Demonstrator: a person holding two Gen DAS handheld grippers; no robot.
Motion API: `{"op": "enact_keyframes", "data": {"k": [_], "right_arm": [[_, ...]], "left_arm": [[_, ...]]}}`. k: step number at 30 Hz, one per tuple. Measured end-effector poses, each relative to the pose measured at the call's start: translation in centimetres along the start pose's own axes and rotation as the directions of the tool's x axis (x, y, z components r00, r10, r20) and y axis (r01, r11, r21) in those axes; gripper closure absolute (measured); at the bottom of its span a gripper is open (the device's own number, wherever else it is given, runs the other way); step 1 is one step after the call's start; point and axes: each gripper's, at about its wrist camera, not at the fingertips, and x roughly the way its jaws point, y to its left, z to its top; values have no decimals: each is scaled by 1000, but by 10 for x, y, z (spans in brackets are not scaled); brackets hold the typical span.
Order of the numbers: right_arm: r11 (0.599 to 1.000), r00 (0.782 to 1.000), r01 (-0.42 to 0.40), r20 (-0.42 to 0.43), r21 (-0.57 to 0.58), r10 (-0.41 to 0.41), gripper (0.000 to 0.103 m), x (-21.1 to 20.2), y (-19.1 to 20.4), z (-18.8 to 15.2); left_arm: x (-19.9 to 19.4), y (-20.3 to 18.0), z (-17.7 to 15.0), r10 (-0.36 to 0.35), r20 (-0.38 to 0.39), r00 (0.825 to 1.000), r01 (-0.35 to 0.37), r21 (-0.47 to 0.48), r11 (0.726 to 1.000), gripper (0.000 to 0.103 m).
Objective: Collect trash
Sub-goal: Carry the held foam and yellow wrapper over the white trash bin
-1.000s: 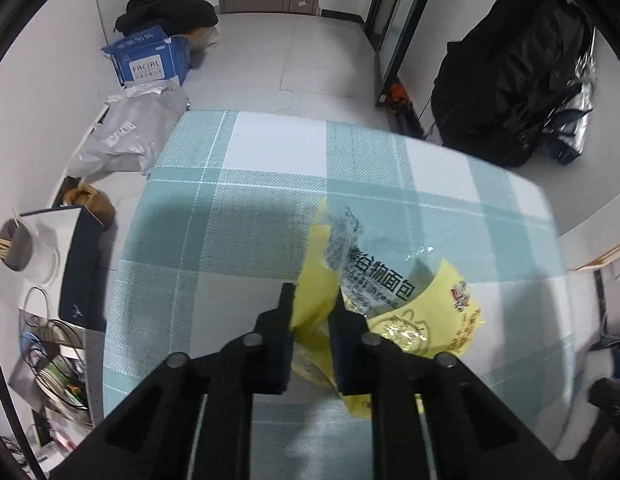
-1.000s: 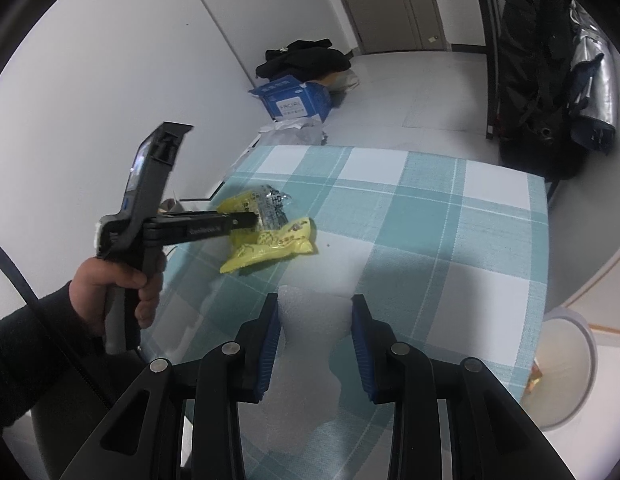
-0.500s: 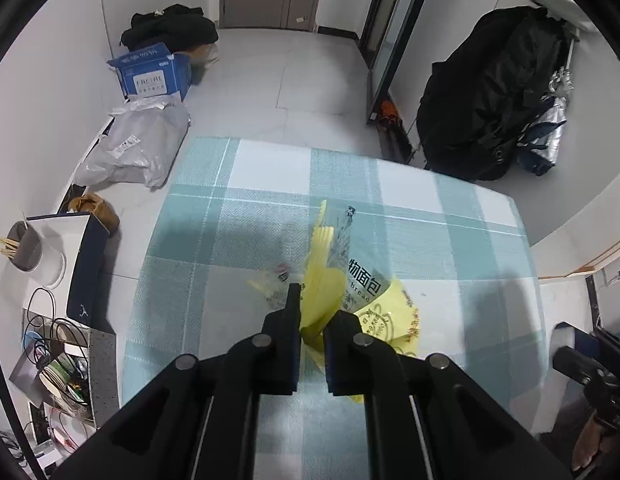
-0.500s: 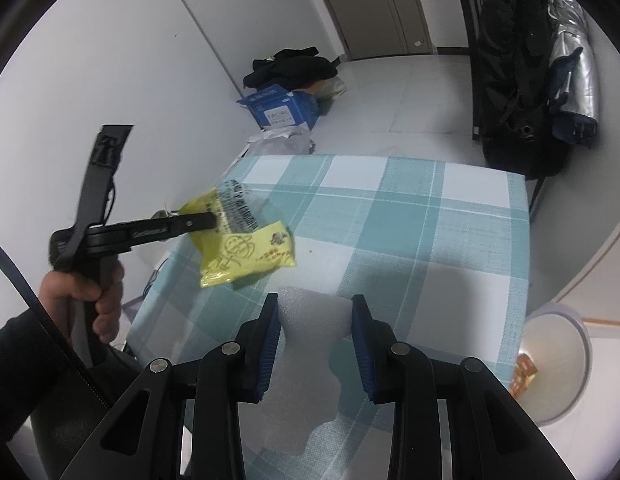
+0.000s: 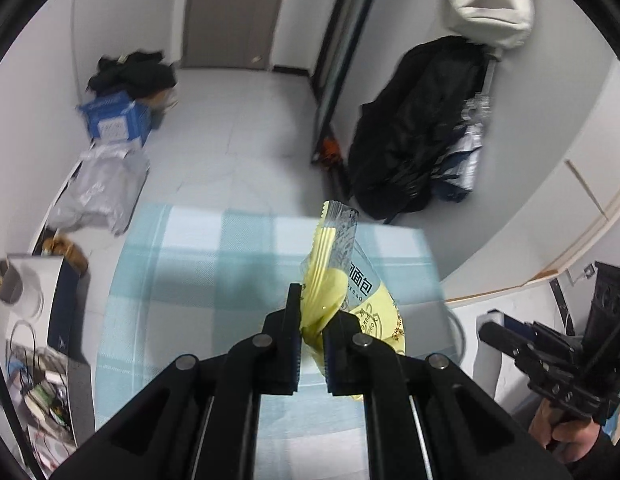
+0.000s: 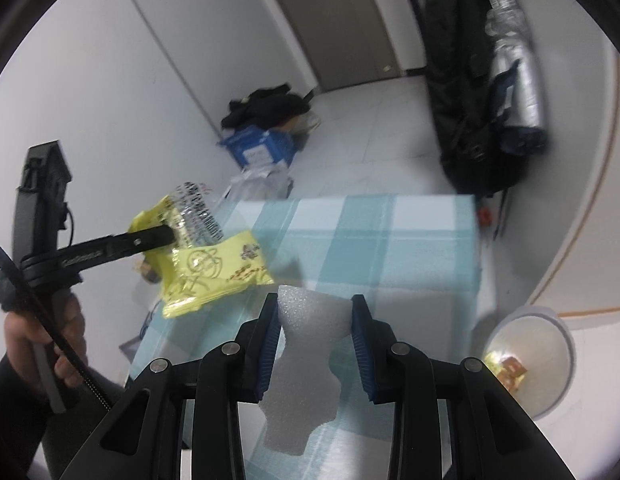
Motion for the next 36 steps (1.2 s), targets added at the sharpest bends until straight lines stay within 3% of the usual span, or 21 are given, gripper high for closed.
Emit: {"op": "enact_keyframes", "data": {"k": [9,17,24,36], "right_arm": [[997,983,54,174,47,-62,70,-73,-30,21],[984,943,147,286,100,-170,70,-154,-74,36],[959,907,230,322,164,-272,70,-205,-122,31],[893,867,279,307,354,-393,70,-245,-218,-7]], "left_arm": [[-17,-52,8,-92,37,995,87,108,990,98],[-10,-126,22,-214,31,976,203,205,957,98],[4,-189,25,-295,2,956,283,279,918,98],[64,-266,8,-332,-115,936,350,384,854,98]]}}
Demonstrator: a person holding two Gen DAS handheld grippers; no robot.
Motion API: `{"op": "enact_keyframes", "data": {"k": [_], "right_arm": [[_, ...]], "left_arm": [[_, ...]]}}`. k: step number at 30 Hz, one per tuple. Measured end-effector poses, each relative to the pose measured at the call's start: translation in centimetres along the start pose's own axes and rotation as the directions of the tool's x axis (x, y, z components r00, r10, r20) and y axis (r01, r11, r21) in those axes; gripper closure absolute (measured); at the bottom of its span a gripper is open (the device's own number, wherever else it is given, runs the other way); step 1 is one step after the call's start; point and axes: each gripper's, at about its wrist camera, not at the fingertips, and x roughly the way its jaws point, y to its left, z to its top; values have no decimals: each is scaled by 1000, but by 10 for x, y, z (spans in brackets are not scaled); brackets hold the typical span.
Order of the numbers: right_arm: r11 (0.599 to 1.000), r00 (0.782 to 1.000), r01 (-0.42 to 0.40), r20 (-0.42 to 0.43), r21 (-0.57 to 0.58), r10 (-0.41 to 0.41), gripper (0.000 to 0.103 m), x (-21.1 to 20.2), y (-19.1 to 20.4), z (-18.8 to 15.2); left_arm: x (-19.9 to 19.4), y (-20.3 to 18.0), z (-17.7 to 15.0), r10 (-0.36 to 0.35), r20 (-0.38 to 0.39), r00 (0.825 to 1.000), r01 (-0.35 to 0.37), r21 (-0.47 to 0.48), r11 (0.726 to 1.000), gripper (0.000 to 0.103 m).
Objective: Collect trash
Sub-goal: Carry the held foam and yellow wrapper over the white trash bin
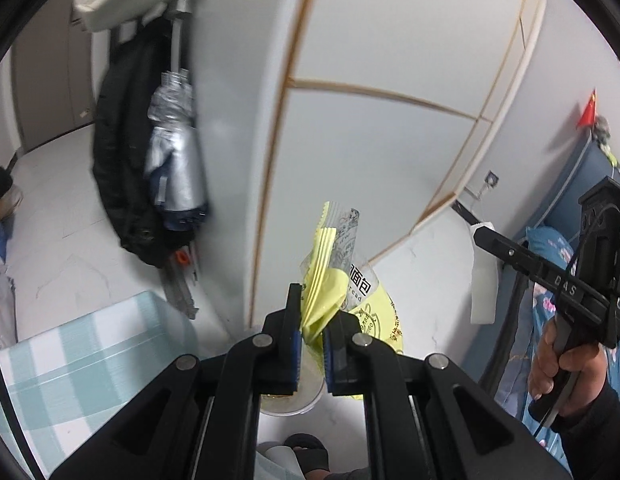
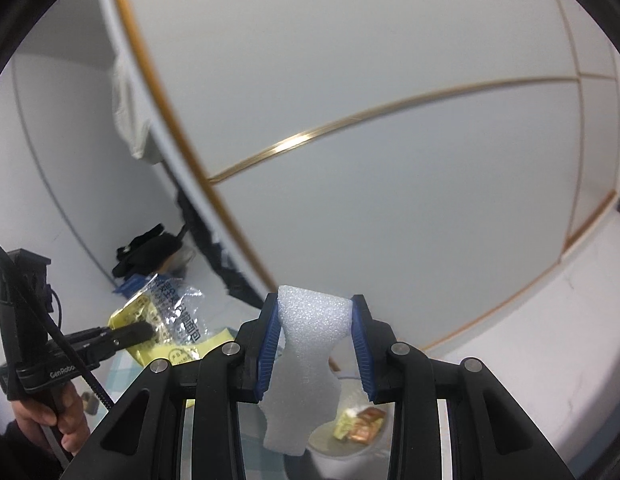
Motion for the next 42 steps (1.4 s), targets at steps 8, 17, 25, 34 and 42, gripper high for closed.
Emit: {"op": "enact_keyframes", "data": {"k": [8,17,25,34,42], "right_arm": [[982,995,92,-51,162,-85,70,21,-82,-23],[961,977,108,-206,254,-55,70,94,-124,-74],[946,946,75,-322,315,32,70,159,-124,-112],[920,907,66,-407,386,106,70,220,-123,-136],[922,883,59,-451,383,131,70,258,-123,-162]], "left_arm": [[51,-14,-7,-42,-86,995,44,19,999,98],[110,-2,-26,4,-222,975,2,27,1000,98],[168,4,-45,130,-402,906,-103,88,991,98],[204,0,-60,221,-545,809,-138,189,972,98],[238,15,-81,261,-664,700,-171,200,965,98]]}}
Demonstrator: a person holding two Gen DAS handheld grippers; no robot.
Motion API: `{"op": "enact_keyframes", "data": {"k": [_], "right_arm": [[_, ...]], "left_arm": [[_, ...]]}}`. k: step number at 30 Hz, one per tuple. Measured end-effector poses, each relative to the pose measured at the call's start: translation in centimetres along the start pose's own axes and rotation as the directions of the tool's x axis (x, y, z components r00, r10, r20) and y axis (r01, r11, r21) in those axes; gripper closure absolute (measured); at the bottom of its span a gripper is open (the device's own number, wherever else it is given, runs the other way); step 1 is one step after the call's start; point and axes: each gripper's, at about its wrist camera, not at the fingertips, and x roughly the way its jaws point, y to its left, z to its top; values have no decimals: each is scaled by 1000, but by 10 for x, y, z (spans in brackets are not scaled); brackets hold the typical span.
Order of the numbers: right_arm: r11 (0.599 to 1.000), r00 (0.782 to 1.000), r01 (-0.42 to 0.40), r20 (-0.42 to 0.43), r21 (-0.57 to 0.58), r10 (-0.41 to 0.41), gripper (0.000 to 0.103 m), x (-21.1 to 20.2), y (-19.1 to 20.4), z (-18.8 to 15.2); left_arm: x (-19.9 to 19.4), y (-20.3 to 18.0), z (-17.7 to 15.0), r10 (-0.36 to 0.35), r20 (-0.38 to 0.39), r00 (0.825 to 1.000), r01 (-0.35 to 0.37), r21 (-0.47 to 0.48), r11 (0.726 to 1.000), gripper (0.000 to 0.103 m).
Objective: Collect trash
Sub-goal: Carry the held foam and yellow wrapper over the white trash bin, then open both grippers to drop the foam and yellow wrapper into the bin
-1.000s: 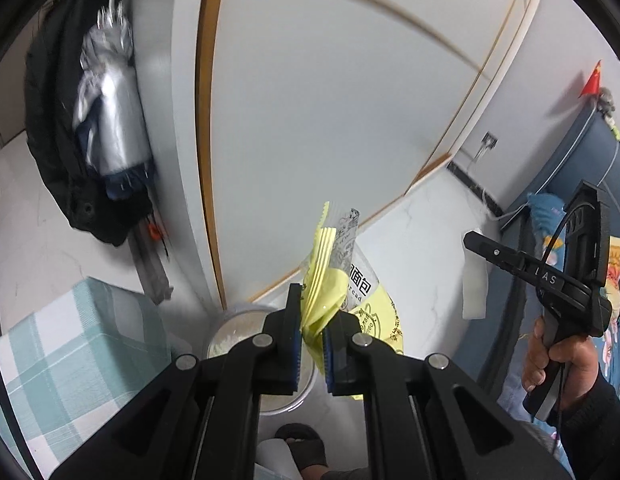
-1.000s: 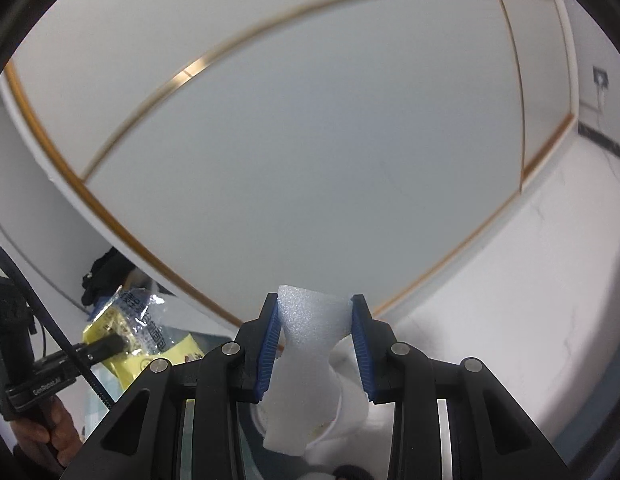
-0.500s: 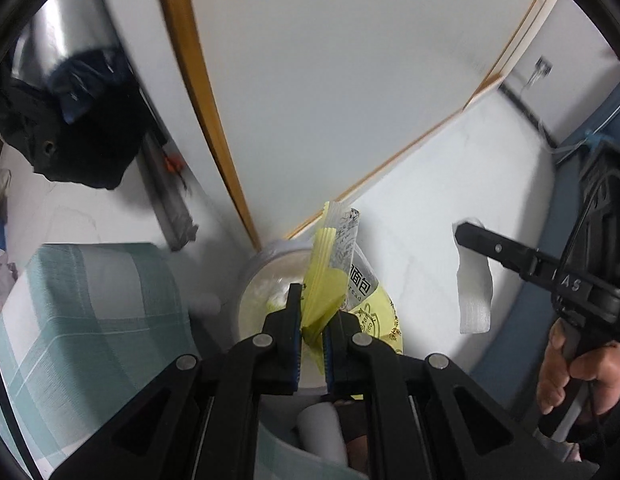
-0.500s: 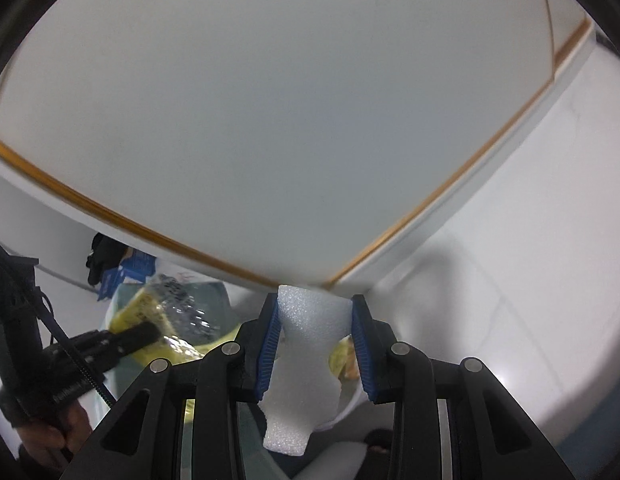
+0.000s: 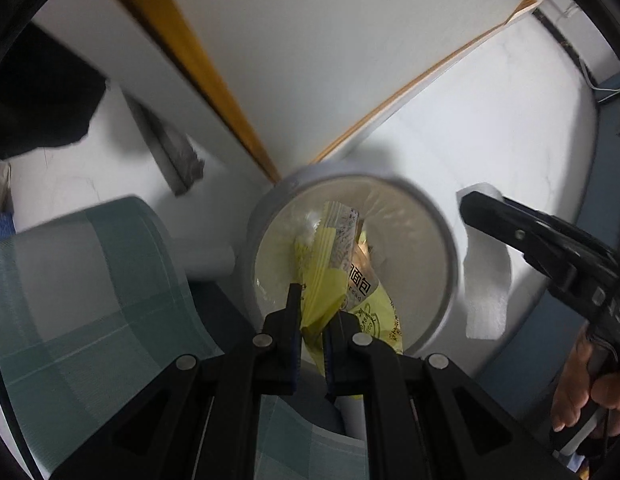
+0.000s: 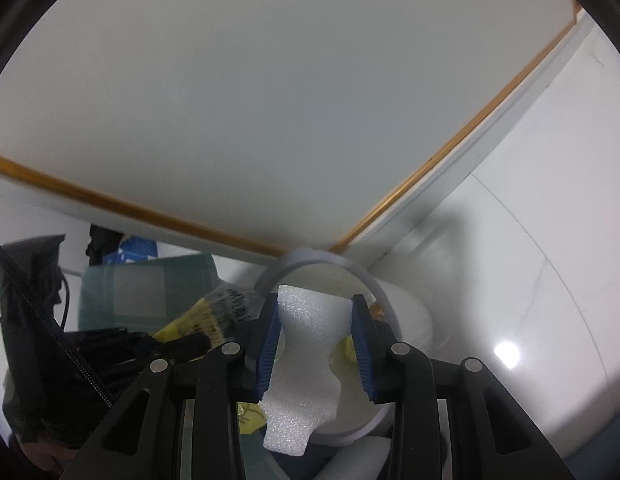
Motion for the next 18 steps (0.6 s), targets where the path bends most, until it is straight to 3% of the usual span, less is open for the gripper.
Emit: {"op": "enact_keyframes", "data": {"k": [18], "right_arm": [[993,996,45,-69,-107,-52,67,39,10,-13]], "left_arm": [[26,10,6,-30,-61,998,24,-89,996,96]]}}
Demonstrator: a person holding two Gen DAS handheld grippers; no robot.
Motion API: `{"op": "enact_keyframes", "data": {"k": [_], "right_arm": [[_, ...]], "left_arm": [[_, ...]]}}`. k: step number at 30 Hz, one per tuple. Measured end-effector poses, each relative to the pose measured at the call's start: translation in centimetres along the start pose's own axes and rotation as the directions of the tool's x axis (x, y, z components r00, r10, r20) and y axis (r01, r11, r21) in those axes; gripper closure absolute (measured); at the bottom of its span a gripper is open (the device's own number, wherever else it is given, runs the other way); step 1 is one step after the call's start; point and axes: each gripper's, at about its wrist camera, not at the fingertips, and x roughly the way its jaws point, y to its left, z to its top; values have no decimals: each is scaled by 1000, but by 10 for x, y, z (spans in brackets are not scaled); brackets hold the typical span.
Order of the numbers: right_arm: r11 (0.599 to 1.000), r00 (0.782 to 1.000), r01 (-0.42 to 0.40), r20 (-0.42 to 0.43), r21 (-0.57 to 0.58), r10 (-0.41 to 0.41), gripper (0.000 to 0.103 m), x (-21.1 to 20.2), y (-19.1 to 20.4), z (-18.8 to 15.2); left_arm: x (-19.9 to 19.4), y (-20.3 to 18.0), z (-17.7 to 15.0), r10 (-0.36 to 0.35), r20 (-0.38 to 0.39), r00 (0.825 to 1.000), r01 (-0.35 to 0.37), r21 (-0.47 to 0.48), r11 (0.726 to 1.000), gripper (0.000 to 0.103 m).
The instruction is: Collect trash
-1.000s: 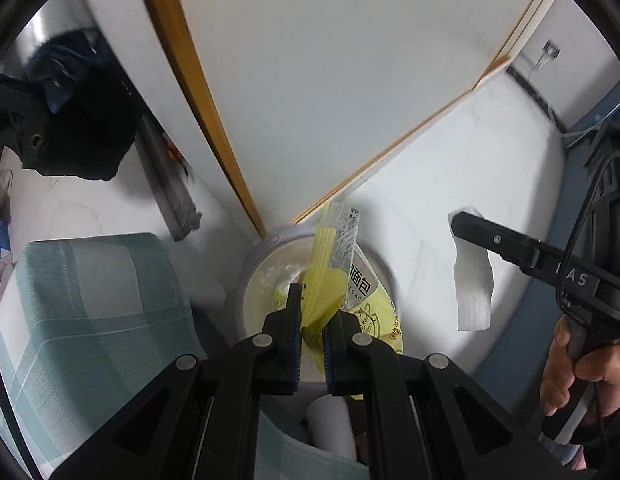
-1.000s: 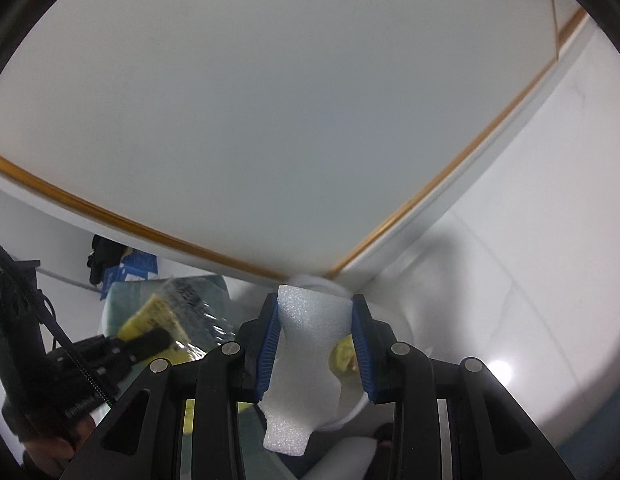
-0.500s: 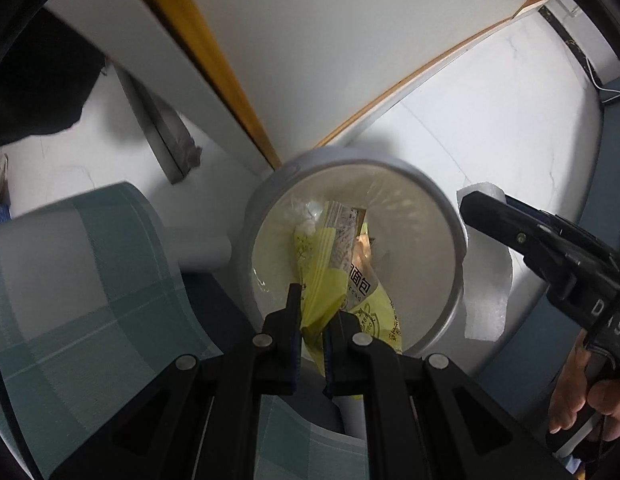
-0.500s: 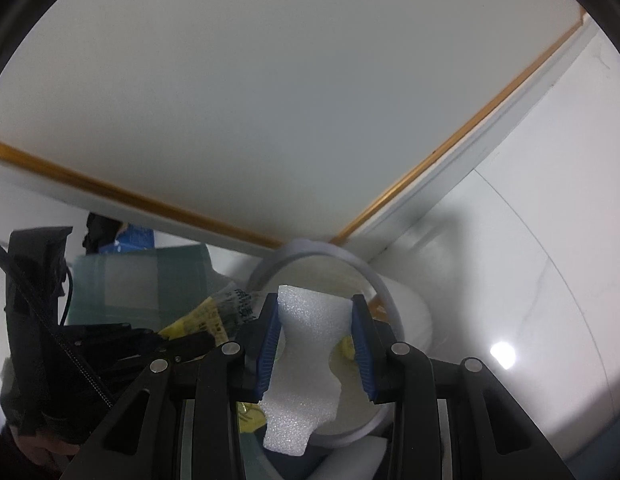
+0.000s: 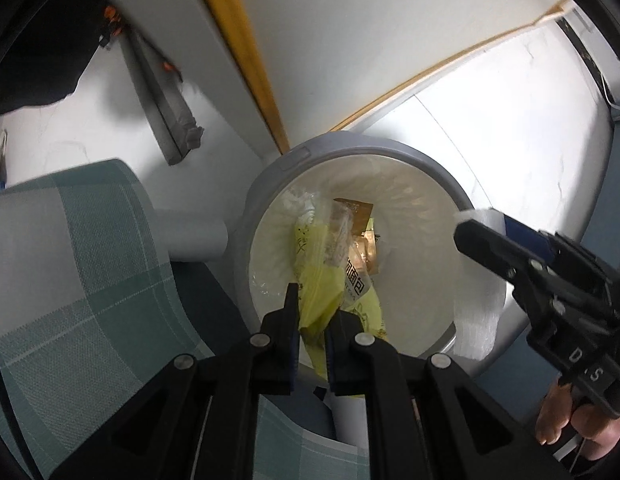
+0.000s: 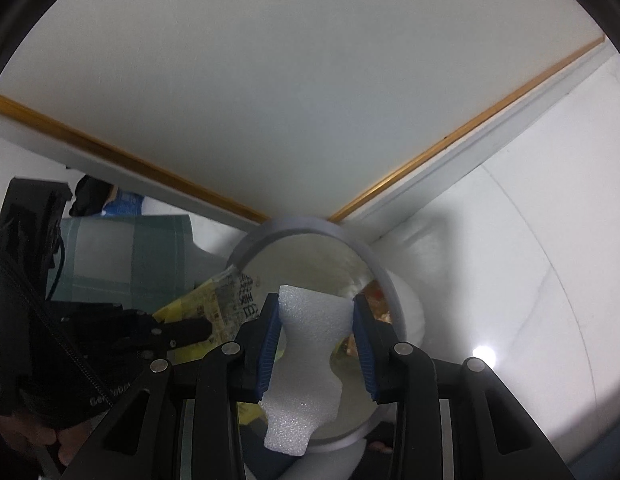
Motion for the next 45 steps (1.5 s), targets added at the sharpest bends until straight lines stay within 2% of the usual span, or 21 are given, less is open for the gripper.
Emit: {"op": "enact_keyframes", "data": {"k": [4,9,10,11,13,17,21,28,32,33,36,37,39,42,44,45], "right_arm": [[1000,1000,-1,-2,3,1,54,-3,-2,-2],[1000,1000,8,5,-5,-8,53,-10,-3,-2],[1000,1000,10,9,-4,-10,52,-12,-4,-2],[1000,1000,9,13,-3,-9,52,-16,-4,-2],[1000,1000,16,26,-4,-16,51,-24,-5,-2],[999,998,37,54,-11,-37,44,-44,-7,0],[998,998,56,44,-13,-55,44,-58,-6,5],[992,996,76,45,-102,-71,40,-99,23,29],[991,998,47,44,-127,-41,38,-125,46,40],[985,998,48,44,-167,-41,38,-131,53,42],[932,979,201,97,-302,-180,35,-148,82,44],[935,981,191,88,-299,-172,34,-151,87,45],[966,995,94,43,-240,-86,35,-166,93,49],[978,997,73,54,-193,-64,29,-187,104,49],[978,995,84,65,-190,-73,25,-195,113,41],[978,995,89,64,-189,-78,24,-196,116,38]], "left_arm": [[2,2,0,3,-1,1000,-3,-12,1000,90],[-2,3,1,-3,22,1000,3,-26,1000,84],[-2,4,1,-1,25,1000,2,-28,1000,76],[-5,4,1,7,30,1000,-6,-30,1000,64],[-8,6,0,1,46,999,0,-30,1000,57],[-18,9,-3,5,70,998,-2,-39,999,56],[-35,16,-11,-8,136,991,17,-69,997,56],[-92,24,-29,-50,286,957,86,-115,990,56],[-126,30,-43,-48,371,928,106,-139,985,56],[-134,30,-47,-44,390,920,107,-143,984,56],[-153,32,-58,-47,434,899,123,-148,981,56],[-157,34,-62,-49,442,895,129,-153,980,56],[-166,37,-68,-52,464,884,145,-166,975,56],[-176,40,-82,-44,485,873,148,-178,973,55],[-180,43,-89,-45,494,868,154,-181,971,41],[-184,42,-92,-40,503,863,153,-185,971,39]]}}
